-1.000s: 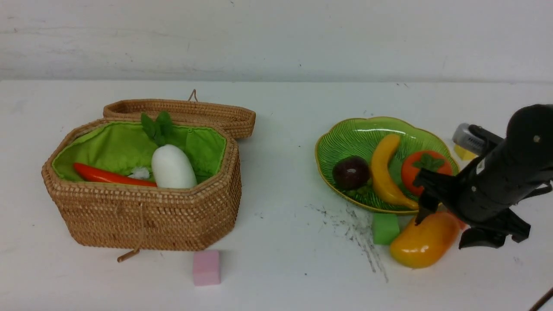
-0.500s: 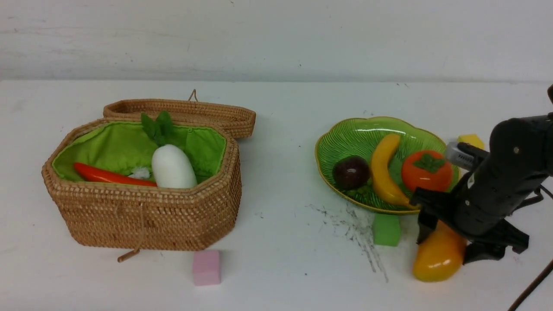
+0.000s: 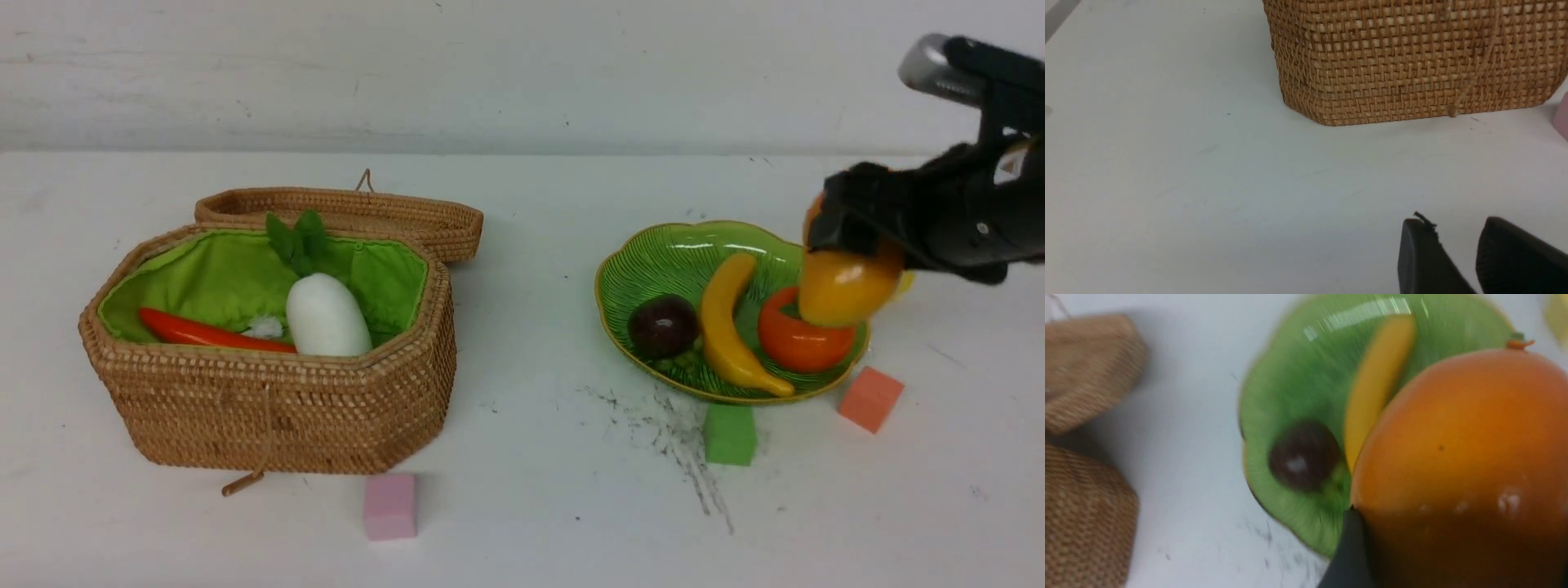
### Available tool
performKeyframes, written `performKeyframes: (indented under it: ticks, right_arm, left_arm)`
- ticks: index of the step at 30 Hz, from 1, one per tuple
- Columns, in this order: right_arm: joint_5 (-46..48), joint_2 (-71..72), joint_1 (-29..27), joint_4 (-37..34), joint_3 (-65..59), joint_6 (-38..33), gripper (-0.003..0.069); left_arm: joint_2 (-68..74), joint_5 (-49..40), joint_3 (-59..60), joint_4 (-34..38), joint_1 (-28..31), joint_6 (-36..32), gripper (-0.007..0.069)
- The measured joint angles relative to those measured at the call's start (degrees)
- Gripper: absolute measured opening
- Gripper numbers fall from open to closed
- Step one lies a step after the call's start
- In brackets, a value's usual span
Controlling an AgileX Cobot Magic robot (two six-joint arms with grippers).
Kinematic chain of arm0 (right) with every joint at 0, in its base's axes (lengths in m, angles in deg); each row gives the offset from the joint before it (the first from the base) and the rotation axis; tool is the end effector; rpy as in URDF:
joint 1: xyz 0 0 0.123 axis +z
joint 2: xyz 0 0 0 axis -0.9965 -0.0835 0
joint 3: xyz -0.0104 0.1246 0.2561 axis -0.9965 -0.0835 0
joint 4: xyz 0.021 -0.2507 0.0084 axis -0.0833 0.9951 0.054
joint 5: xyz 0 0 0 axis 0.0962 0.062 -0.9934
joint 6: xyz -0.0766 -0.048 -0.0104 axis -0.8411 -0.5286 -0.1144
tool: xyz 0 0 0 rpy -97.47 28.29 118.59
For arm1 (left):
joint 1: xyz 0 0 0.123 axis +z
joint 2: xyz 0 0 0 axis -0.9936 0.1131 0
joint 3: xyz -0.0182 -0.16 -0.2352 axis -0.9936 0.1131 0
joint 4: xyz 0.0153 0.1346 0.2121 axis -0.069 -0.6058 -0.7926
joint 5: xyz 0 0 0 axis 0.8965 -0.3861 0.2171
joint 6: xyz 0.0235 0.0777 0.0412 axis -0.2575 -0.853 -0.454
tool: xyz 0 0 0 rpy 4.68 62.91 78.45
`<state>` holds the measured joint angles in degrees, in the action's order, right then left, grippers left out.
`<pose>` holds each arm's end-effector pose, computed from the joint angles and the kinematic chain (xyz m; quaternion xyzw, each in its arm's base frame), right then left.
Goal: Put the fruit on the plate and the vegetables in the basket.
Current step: Use the right arm to grab a mango and put it into the right plate
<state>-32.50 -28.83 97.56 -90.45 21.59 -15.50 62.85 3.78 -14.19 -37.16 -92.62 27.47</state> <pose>0.3252 0.0763 0.3256 0.0371 0.9059 0.1358 0.3994 0.0528 0.0016 0.1690 0.0614 0.8072 0.0184 0.5868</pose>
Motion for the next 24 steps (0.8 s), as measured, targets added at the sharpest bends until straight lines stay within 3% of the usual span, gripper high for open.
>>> performKeyframes:
  ticks: [7,16,24]
  right_arm:
    - [-1.0,-14.6,0.0,-2.2,11.0,-3.2,0.0571]
    - [-9.4,-31.5,0.0,-18.4,24.2,-3.3,0.0571]
    - [-9.2,-35.2,0.0,-19.3,25.6,-3.4,0.0591]
  left_arm:
    - [0.0,0.0,0.0,0.0,0.0,0.0,0.0205]
    - [0.0,0.0,0.0,0.0,0.0,0.0,0.0216]
    - [0.0,0.0,0.0,0.0,0.0,0.0,0.0221]
